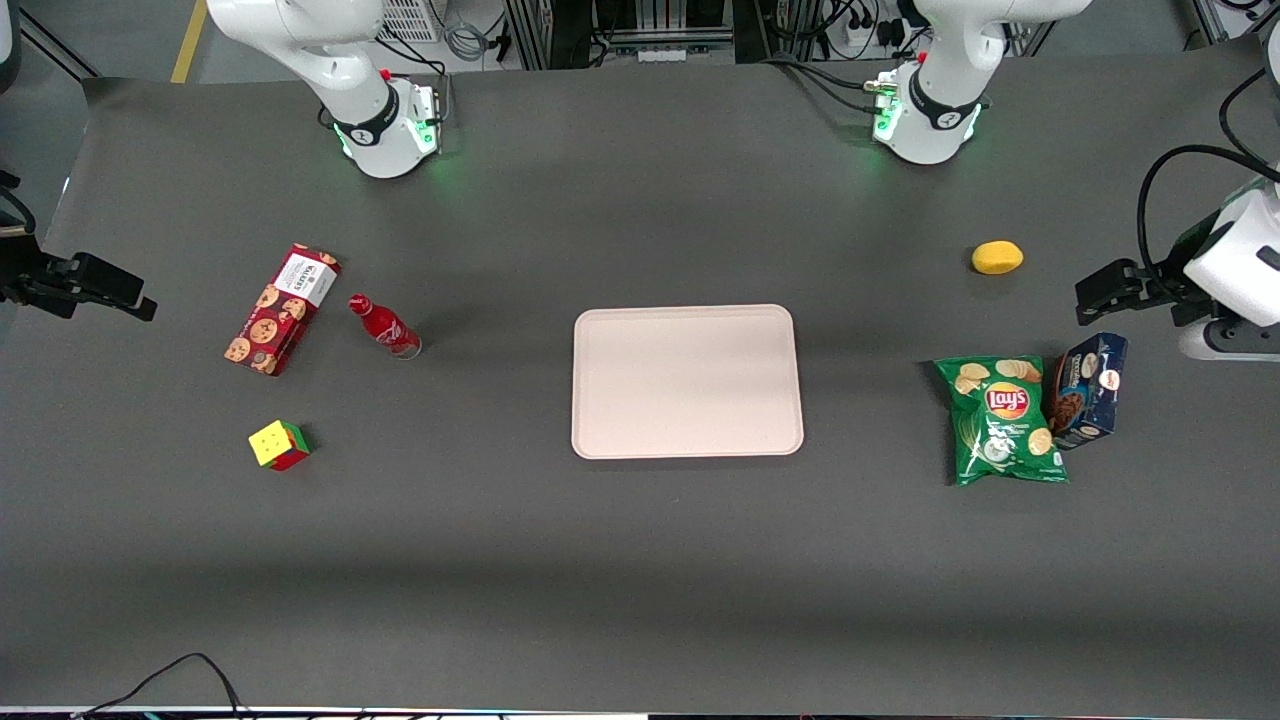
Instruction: Place coke bottle on tray
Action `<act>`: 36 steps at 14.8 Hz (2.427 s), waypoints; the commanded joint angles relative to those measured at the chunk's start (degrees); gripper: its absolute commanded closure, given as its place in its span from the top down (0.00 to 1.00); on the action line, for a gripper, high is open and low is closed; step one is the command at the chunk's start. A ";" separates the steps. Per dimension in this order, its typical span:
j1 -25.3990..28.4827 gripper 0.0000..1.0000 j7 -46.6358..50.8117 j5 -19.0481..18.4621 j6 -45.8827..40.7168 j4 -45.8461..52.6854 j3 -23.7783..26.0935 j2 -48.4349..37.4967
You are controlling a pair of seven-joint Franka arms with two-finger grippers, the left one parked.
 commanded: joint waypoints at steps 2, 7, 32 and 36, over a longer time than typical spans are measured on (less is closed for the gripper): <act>-0.55 1.00 -1.33 0.10 -0.34 -0.04 0.34 -0.64; -0.63 1.00 -1.24 0.10 -0.34 0.05 0.34 -0.29; 11.41 1.00 1.57 0.28 -0.19 -8.35 2.97 -3.27; 11.41 1.00 1.57 0.28 20.01 -30.58 3.76 -12.67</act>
